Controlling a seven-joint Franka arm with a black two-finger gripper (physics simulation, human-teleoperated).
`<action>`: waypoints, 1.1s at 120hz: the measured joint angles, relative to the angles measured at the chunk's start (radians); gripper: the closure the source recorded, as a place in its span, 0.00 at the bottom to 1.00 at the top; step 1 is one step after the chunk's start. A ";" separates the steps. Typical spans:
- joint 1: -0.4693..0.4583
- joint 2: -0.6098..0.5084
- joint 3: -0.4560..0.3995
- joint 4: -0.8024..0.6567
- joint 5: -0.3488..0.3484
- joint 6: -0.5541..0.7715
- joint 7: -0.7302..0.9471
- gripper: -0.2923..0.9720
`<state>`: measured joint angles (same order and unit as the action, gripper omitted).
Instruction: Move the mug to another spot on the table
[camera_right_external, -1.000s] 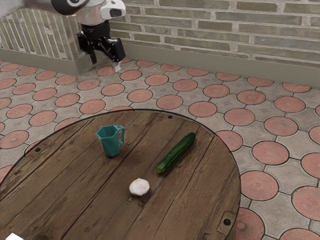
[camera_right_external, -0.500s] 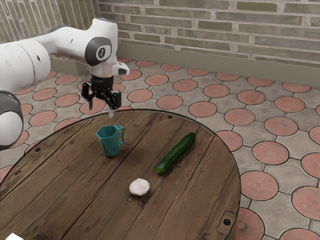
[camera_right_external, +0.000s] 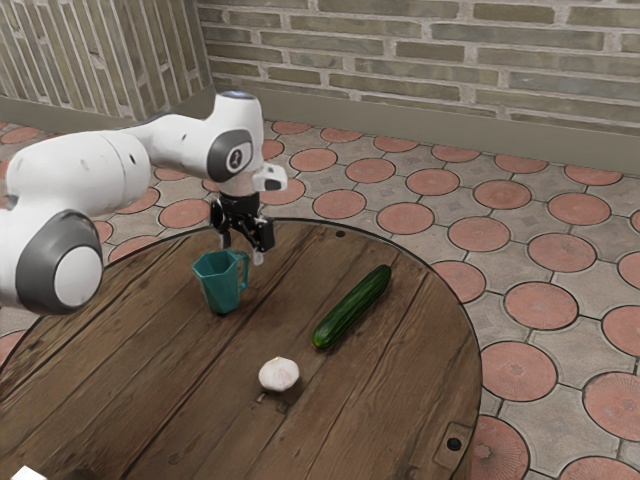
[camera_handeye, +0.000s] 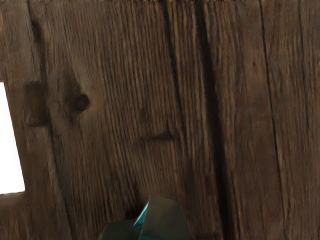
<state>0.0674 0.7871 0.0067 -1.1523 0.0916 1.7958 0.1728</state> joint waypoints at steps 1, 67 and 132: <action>0.000 0.002 0.000 -0.001 0.000 0.003 0.007 0.23; 0.014 0.057 0.005 -0.026 -0.004 0.081 0.390 0.46; -0.067 -0.042 0.075 -0.170 0.019 0.088 0.470 0.72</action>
<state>0.0008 0.7449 0.0813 -1.3220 0.1110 1.8833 0.6431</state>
